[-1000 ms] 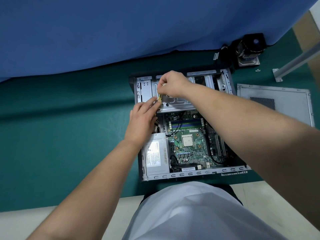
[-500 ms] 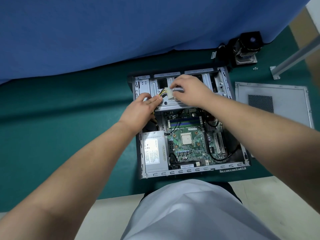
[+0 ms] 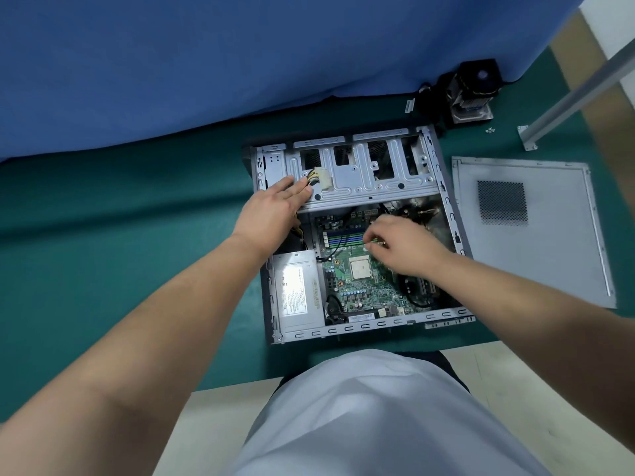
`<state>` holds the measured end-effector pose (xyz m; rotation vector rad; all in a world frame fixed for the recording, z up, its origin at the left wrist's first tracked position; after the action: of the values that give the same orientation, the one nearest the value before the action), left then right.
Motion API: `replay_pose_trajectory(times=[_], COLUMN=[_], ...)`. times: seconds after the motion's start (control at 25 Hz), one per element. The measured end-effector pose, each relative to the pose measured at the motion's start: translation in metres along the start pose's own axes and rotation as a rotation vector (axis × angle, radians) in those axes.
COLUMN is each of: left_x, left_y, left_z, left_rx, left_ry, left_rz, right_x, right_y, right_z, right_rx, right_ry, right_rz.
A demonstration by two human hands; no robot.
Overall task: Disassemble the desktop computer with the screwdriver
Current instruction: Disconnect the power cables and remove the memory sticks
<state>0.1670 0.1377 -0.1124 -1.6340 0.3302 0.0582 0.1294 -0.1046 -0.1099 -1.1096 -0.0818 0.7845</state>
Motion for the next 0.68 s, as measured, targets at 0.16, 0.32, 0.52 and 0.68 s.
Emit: replay_pose_trajectory(times=[0.16, 0.32, 0.52, 0.68], left_x=[-0.015, -0.039, -0.041, -0.033], left_y=[0.000, 0.007, 0.016, 0.019], left_z=[-0.004, -0.009, -0.011, -0.007], left_rx=[-0.086, -0.197, -0.134, -0.094], left_ry=[-0.080, -0.170, -0.212, -0.190], left_rz=[-0.024, -0.103, -0.171, -0.202], right_x=[-0.006, 0.002, 0.055, 0.075], right_y=[0.032, 0.041, 0.044, 0.055], right_z=[-0.007, 0.001, 0.030, 0.018], right_rx=[0.011, 0.047, -0.033, -0.165], right_ry=[0.114, 0.109, -0.039, 0.078], right_rz=[0.177, 0.139, 0.053, 0.093])
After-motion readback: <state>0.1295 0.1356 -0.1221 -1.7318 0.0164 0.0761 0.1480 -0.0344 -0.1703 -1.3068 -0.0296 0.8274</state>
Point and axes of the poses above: each hand's wrist, its own x-axis towards the middle knuckle, its own y-axis out of the palm, z = x × y, the point moved 5 cm from there along x, towards the middle knuckle, and after that the axes turned 12 degrees about -y, right-handed, at the moved point
